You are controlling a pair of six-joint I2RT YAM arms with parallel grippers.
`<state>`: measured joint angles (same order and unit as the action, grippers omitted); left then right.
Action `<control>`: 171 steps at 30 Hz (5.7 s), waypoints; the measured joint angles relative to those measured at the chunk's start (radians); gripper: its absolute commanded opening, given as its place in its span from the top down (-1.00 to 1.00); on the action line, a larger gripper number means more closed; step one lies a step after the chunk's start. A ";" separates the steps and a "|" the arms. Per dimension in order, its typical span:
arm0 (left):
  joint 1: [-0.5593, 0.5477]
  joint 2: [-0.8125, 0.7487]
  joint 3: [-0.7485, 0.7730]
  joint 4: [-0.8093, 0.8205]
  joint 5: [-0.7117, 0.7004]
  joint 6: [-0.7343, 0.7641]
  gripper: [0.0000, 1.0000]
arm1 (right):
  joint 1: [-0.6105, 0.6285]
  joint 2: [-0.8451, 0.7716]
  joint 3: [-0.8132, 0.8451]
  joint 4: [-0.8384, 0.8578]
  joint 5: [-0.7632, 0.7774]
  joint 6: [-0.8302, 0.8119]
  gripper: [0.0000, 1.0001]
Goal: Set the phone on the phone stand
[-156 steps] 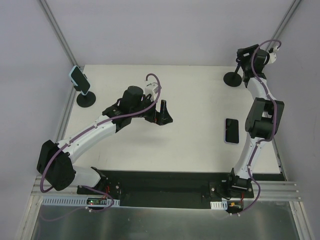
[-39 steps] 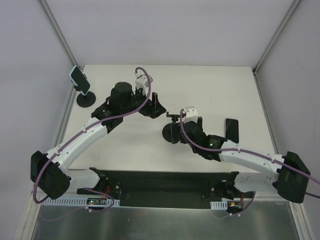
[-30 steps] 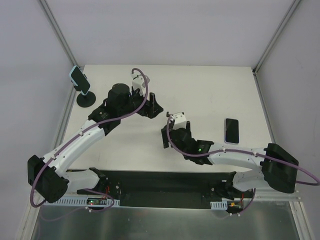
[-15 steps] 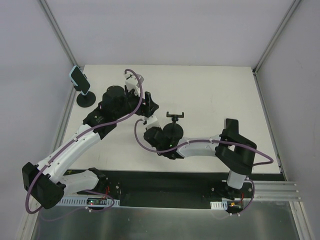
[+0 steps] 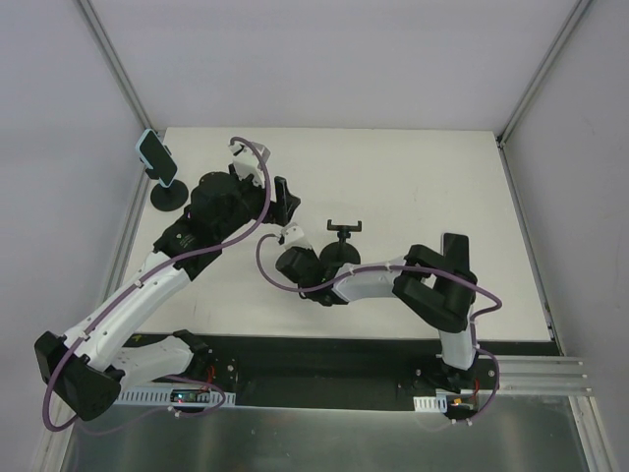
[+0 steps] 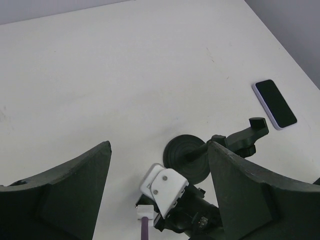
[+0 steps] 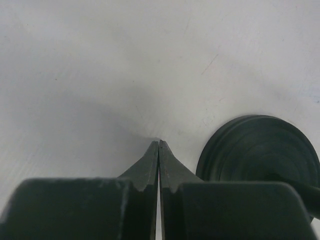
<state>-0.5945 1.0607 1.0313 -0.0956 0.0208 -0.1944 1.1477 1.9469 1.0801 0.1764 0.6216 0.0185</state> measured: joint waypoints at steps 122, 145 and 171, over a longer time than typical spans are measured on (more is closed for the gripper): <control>0.000 -0.084 -0.023 -0.018 0.019 -0.019 -0.75 | -0.386 -0.183 0.638 -1.304 -1.094 -0.539 -0.92; 0.000 -0.079 -0.030 -0.006 0.005 -0.010 -0.77 | -0.154 -0.853 -0.150 -0.599 -0.533 0.124 -0.38; 0.000 -0.053 -0.031 0.006 0.031 -0.010 -0.75 | -0.374 -0.674 0.062 -0.674 -1.056 -0.465 0.99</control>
<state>-0.5949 1.0073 1.0004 -0.0891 0.0521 -0.2043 0.7738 1.2732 1.1419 -0.4973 -0.4343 -0.4465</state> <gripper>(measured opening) 0.883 0.341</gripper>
